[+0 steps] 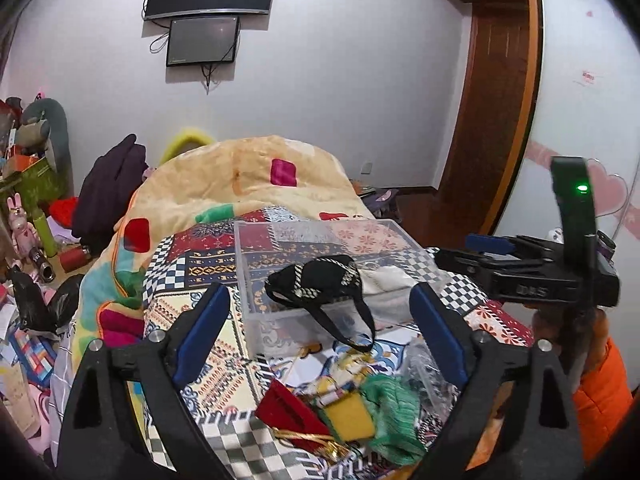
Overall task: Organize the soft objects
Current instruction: 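Grasp the grey glove bag with the right tool while the left tool grasps the patterned scarf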
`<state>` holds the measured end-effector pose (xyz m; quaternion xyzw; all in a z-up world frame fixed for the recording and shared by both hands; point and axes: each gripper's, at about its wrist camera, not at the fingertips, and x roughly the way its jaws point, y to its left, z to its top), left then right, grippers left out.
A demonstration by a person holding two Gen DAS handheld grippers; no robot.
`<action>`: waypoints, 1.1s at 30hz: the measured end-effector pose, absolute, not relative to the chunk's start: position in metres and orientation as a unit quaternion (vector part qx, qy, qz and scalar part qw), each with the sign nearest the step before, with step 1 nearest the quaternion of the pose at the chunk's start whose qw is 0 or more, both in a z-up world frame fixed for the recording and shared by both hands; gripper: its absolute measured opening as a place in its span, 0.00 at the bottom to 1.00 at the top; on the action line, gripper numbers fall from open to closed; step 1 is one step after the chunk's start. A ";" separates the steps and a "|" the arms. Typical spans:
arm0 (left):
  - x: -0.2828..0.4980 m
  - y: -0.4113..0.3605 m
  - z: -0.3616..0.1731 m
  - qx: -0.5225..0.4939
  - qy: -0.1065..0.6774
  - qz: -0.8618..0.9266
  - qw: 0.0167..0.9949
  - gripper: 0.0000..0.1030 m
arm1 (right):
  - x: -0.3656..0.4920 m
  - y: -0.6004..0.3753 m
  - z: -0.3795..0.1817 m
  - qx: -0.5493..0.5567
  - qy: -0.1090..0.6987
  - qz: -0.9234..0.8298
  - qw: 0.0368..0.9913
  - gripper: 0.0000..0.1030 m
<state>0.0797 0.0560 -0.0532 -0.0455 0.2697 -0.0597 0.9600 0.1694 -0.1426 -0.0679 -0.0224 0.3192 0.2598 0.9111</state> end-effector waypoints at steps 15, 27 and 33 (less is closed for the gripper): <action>0.082 0.027 -0.110 -0.034 0.323 -0.081 0.942 0.85 | 0.136 -0.128 -0.136 -0.024 0.393 0.286 0.874 0.86; 0.096 0.031 -0.135 -0.043 0.354 -0.093 0.930 0.34 | 0.147 -0.136 -0.164 -0.022 0.436 0.282 0.855 0.52; 0.095 0.038 -0.135 -0.053 0.354 -0.087 0.930 0.18 | 0.140 -0.136 -0.165 -0.024 0.427 0.286 0.858 0.34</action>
